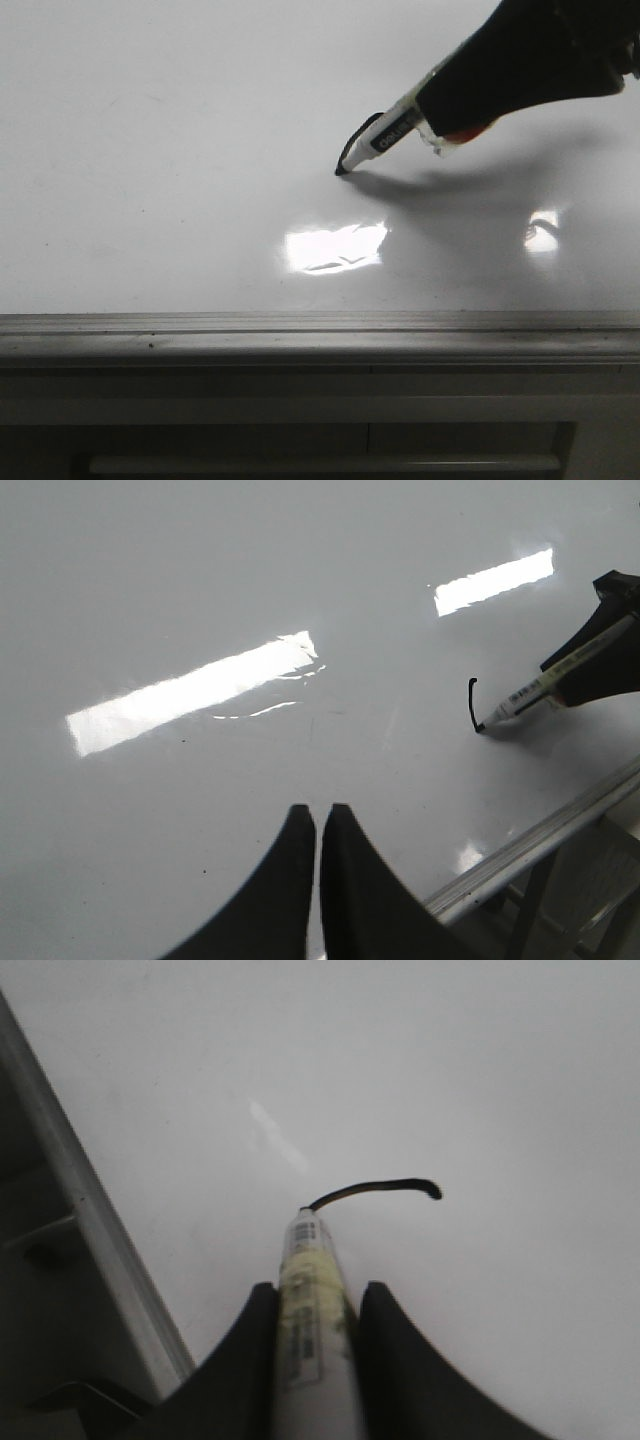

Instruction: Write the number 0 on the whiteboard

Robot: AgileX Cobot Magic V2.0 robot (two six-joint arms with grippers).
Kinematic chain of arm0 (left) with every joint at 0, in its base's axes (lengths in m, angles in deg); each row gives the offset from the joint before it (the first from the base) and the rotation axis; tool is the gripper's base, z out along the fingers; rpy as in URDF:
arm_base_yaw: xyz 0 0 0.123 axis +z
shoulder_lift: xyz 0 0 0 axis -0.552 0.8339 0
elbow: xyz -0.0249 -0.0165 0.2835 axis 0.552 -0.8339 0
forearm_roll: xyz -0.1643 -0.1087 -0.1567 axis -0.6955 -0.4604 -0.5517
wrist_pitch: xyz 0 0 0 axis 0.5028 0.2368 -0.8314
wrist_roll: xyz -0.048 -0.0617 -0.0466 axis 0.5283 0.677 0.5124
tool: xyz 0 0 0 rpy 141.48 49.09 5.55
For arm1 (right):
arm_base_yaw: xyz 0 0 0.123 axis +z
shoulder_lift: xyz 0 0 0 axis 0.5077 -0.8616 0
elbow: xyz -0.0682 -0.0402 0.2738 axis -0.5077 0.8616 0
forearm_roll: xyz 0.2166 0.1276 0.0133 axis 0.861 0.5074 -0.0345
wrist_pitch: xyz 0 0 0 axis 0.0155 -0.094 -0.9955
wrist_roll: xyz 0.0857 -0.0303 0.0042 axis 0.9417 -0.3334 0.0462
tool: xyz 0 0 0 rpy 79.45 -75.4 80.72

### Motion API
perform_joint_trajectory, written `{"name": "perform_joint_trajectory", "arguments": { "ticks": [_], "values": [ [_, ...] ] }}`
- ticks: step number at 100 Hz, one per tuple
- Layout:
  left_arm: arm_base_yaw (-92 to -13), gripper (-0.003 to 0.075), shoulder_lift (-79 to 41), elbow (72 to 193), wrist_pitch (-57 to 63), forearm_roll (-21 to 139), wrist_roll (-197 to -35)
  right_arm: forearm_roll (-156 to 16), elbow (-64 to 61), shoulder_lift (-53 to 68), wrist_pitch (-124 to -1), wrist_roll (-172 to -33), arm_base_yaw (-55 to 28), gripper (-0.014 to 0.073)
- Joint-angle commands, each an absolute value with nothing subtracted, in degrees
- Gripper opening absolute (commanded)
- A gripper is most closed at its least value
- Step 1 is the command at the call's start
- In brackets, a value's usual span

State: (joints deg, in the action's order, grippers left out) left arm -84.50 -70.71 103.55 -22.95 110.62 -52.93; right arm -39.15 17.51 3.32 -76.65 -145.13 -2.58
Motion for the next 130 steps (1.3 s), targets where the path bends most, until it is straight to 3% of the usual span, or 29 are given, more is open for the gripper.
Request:
{"name": "perform_joint_trajectory", "arguments": {
  "ticks": [1,29,77,130],
  "values": [
    [-85.0,-0.0020,-70.0,105.1,-18.6,111.2,-52.3,-42.0,16.2,3.3,-77.8,-144.0,-2.8,-0.0046],
    [-85.0,-0.0020,-70.0,105.1,-18.6,110.8,-52.3,-61.7,16.2,3.7,-84.9,-125.7,-2.8,-0.0046],
    [-85.0,-0.0020,-70.0,105.1,-18.5,109.7,-52.3,-80.2,16.2,8.4,-86.2,-108.0,-3.0,-0.0046],
    [-85.0,-0.0020,-70.0,105.1,-17.1,109.6,-52.3,-83.7,4.8,4.4,-85.0,-104.8,-2.9,-0.0046]
  ]
}}
